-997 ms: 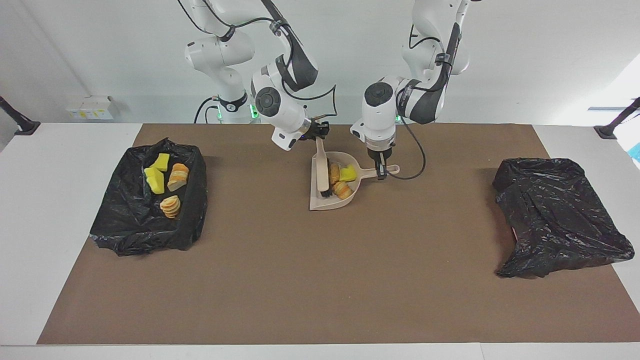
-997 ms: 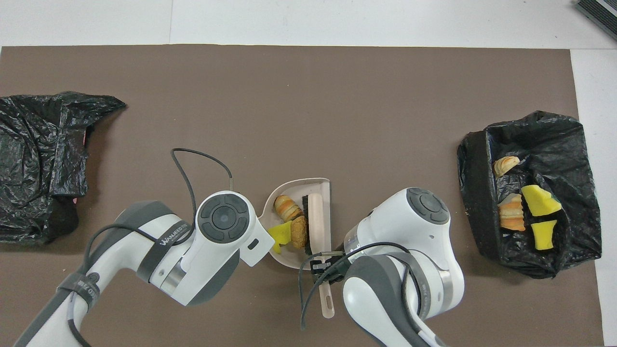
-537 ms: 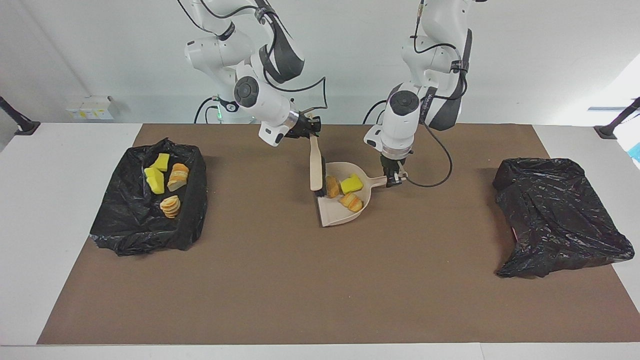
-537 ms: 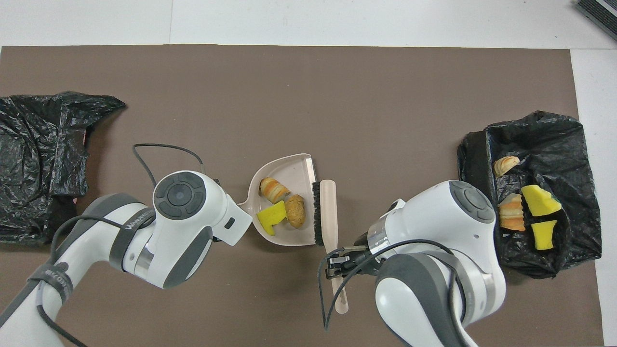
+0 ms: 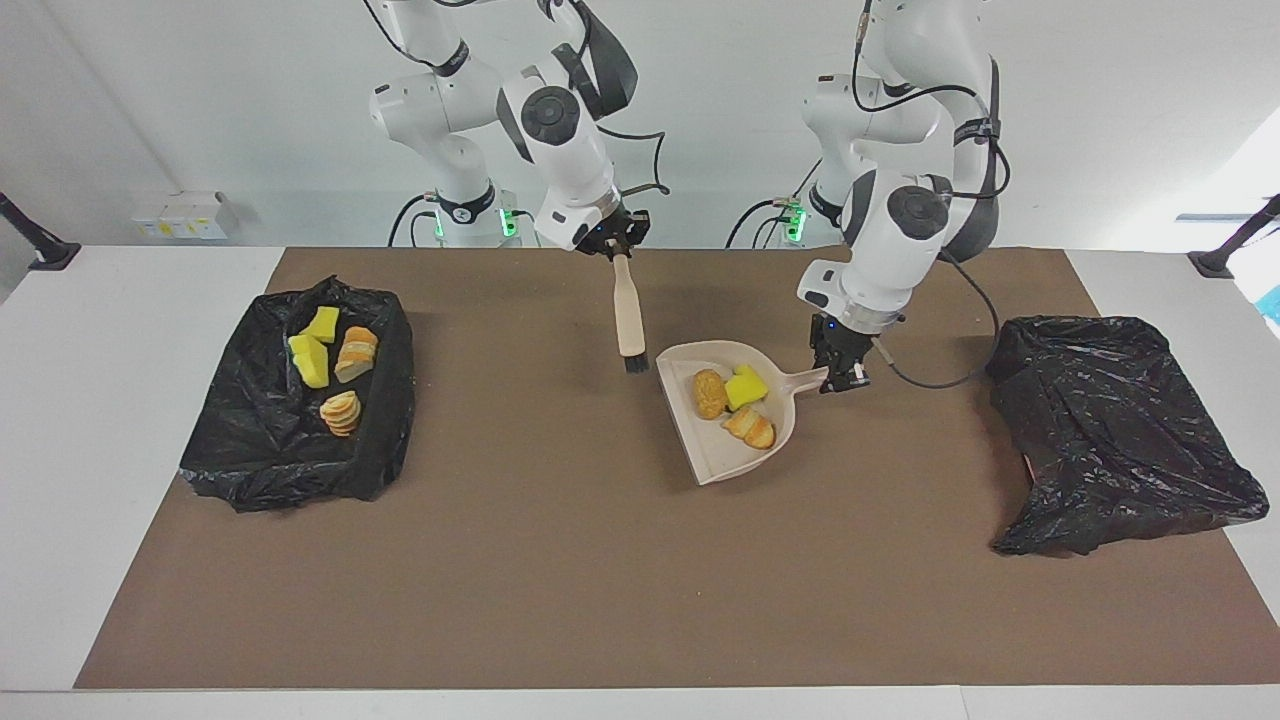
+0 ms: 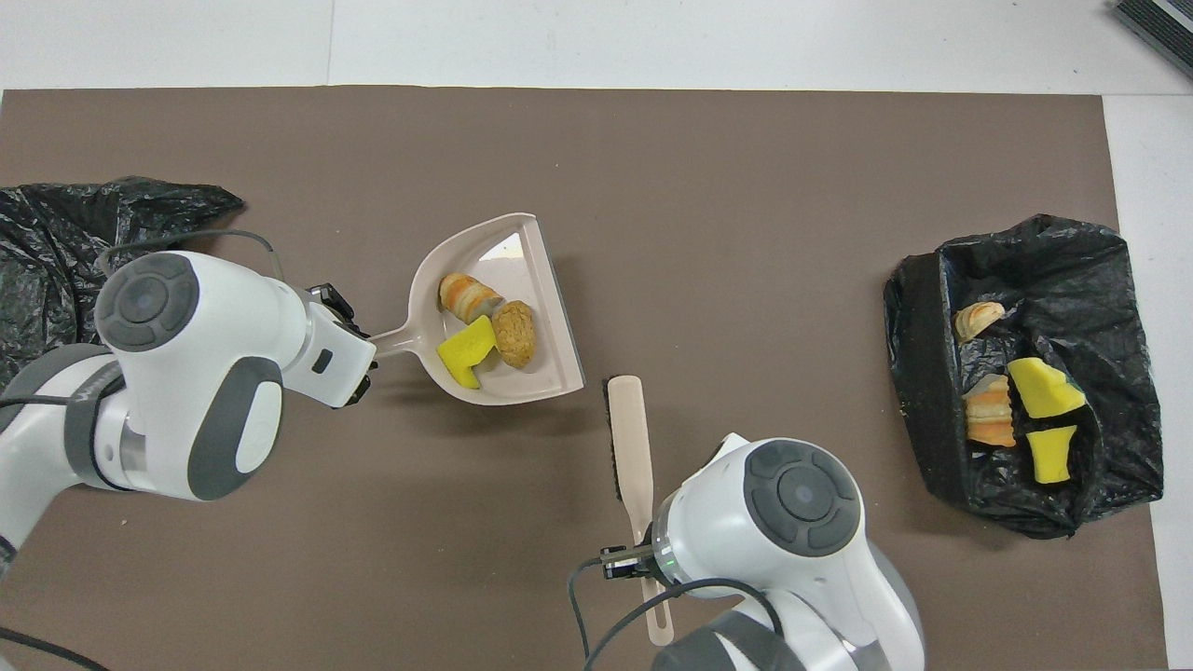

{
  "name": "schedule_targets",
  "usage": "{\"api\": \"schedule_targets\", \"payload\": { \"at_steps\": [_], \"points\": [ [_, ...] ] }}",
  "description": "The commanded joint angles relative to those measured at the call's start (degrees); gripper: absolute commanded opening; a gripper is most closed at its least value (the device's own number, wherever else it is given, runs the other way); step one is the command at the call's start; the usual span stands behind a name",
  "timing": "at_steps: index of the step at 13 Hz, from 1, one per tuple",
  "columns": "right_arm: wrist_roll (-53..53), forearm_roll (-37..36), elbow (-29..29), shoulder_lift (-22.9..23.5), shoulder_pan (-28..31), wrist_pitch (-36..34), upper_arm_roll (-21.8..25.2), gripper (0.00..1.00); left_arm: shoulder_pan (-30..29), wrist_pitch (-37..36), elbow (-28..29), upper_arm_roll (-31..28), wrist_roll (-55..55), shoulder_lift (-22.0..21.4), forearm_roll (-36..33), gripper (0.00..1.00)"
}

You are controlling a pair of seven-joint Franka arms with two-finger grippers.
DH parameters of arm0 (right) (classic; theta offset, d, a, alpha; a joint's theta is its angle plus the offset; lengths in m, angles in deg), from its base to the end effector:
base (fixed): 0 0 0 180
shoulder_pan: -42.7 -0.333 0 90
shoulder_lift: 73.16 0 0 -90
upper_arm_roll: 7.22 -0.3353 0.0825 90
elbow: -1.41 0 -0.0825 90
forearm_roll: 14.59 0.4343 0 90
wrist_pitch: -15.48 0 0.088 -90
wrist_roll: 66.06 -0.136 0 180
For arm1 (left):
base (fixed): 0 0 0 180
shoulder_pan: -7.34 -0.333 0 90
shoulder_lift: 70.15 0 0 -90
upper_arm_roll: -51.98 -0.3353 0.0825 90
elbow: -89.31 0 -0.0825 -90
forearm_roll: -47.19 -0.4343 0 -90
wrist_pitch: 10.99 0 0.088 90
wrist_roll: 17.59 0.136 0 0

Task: Sweep and dump trash in bin
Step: 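Carry the loaded dustpan to the far black bag with the left gripper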

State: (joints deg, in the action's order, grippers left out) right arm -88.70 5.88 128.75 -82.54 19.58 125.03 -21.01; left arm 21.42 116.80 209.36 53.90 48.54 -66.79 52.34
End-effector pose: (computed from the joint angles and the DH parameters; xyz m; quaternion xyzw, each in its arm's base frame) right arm 0.3941 0.3405 0.4008 -0.9858 -0.0479 0.1344 0.0884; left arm 0.5834 -0.1722 0.3639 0.7698 -0.6360 0.0505 0.0178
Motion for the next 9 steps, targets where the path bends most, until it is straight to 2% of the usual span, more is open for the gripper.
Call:
{"api": "schedule_targets", "payload": {
  "at_steps": [1,4,7,9],
  "points": [
    [-6.5,-3.2,3.3,-3.7,-1.6,2.0,-0.1,0.00,-2.6,-4.6,-5.4,-0.4,9.4,-1.3,1.2,0.00],
    [-14.9,-3.2,4.6,-4.0,-7.3,3.7,-0.1,0.00,-8.0,-14.3,-13.6,-0.6,12.1,0.9,1.8,0.00],
    [-21.3,-2.9,4.8,-1.9,-13.2,6.5,-0.3,0.00,-12.3,-17.0,-17.5,-0.6,17.3,1.9,1.4,0.00],
    [-23.6,-2.3,4.8,0.5,-16.2,8.2,-0.3,0.00,-17.9,-20.5,-21.4,-0.6,22.9,3.9,1.0,0.00]
  ]
}}
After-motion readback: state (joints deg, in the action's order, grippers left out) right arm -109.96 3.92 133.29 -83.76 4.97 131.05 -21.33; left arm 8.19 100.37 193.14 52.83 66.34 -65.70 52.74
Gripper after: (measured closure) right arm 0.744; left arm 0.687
